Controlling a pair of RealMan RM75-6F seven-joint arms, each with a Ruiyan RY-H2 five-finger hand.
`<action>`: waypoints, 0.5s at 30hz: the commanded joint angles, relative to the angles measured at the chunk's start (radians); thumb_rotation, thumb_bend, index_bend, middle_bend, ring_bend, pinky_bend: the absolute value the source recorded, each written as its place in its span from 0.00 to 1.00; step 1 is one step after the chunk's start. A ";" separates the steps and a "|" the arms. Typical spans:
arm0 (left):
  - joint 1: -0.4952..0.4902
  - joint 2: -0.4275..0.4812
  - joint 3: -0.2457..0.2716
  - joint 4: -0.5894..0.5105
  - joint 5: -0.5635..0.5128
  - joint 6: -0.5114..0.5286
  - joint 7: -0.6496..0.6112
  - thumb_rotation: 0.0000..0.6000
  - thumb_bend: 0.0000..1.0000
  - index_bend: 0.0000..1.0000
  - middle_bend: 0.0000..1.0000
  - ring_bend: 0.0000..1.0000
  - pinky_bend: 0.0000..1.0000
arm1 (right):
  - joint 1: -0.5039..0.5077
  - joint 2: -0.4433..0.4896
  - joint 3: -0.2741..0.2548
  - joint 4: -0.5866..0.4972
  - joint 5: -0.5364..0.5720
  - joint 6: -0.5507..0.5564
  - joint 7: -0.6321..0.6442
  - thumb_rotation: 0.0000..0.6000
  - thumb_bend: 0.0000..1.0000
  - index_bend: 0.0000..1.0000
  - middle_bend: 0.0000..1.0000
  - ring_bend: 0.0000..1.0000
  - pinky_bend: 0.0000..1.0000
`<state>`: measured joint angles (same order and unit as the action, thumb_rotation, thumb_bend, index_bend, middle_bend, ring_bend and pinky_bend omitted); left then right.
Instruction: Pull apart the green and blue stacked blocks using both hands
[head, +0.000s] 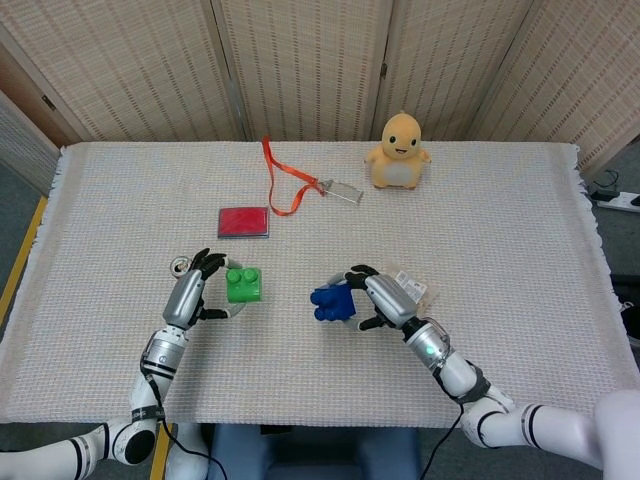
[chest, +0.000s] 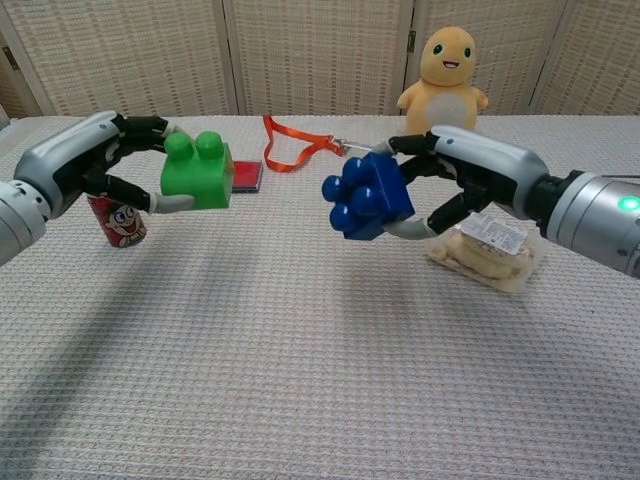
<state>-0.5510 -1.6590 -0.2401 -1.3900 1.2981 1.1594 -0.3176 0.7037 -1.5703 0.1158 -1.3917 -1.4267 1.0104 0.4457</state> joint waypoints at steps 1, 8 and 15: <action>0.013 -0.016 0.028 0.053 0.017 -0.005 -0.042 1.00 0.31 0.40 0.71 0.20 0.00 | -0.030 0.087 -0.003 -0.095 0.098 -0.034 -0.181 1.00 0.36 0.77 0.57 0.35 0.12; 0.021 -0.070 0.051 0.181 0.023 -0.032 -0.140 1.00 0.31 0.40 0.71 0.19 0.00 | -0.030 0.089 0.000 -0.099 0.163 -0.071 -0.287 1.00 0.36 0.77 0.57 0.34 0.12; 0.025 -0.105 0.064 0.262 0.038 -0.054 -0.235 1.00 0.31 0.40 0.71 0.19 0.00 | -0.025 0.056 0.001 -0.101 0.189 -0.093 -0.355 1.00 0.36 0.77 0.57 0.34 0.12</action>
<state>-0.5268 -1.7560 -0.1803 -1.1383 1.3307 1.1121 -0.5401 0.6782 -1.5095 0.1149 -1.4920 -1.2397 0.9188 0.0953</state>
